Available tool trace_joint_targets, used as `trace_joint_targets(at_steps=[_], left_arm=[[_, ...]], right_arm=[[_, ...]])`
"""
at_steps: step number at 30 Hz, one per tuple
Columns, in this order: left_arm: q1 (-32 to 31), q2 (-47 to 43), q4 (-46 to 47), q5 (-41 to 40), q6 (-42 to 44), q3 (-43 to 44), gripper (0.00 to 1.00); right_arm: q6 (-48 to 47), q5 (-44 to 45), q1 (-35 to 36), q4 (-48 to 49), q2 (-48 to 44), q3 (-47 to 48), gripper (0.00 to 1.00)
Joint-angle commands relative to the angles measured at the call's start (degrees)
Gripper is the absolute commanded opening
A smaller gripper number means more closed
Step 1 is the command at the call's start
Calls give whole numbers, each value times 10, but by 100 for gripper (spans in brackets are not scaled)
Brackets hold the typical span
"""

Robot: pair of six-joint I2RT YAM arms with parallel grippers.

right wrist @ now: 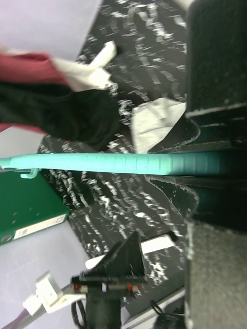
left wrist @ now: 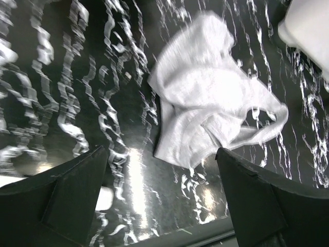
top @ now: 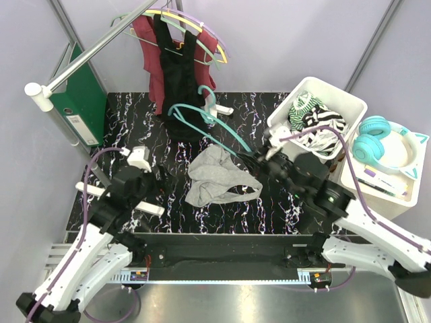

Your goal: Place the tank top on the hanger

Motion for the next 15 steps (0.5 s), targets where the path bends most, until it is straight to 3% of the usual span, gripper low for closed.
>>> trace_joint_targets(at_steps=[1,6,10,15], left_arm=[[-85,38,117,-25,-69,-46,91],[-175,164,198,-56,-85,-37,91],[-178,256,245,-34,-67,-28,91],[-178,306,261,-75,-41,-14,86]], right_arm=[[53,44,3,-70,-74,-53,0],[87,124,3,-120,-126,-100,0],[100,152,2,-145,-167,-117,0],[104,168,2,-164,-213,-125,0]])
